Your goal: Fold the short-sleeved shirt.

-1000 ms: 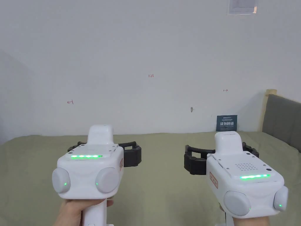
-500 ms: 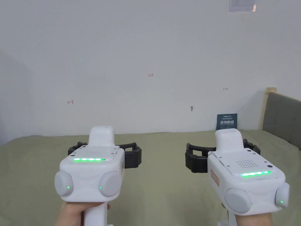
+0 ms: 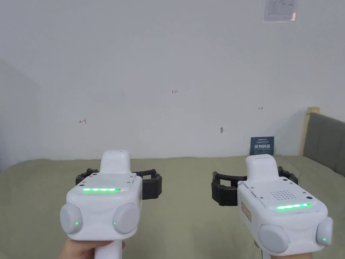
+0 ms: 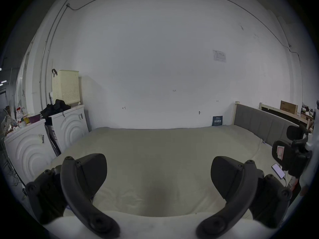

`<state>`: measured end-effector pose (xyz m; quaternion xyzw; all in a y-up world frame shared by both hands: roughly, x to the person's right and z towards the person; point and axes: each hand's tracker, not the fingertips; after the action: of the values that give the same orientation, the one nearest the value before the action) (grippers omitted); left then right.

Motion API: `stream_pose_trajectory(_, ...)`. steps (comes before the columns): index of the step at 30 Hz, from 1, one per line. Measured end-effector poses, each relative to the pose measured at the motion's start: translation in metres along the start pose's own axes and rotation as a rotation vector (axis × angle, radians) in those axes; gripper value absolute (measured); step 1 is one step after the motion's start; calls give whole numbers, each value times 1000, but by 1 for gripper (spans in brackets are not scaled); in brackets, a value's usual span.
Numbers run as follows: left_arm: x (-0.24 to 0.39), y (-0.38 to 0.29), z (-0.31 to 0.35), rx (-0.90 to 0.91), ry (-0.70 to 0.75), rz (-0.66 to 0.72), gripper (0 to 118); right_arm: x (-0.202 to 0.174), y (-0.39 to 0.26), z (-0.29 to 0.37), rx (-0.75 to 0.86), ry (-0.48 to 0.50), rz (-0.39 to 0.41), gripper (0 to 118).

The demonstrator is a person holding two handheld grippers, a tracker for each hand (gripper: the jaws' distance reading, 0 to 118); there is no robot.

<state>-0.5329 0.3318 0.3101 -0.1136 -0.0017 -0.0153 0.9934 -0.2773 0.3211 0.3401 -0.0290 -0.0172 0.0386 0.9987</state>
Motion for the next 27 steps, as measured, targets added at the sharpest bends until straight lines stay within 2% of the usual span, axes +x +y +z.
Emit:
stream_pose_trajectory(11, 1, 8, 10, -2, -87, 34, 118, 4, 0, 3, -6, -11, -8, 118)
stream_pose_trajectory(27, 2, 13, 12, 6, -75, 37, 118, 8, 1, 3, -8, -10, -15, 118)
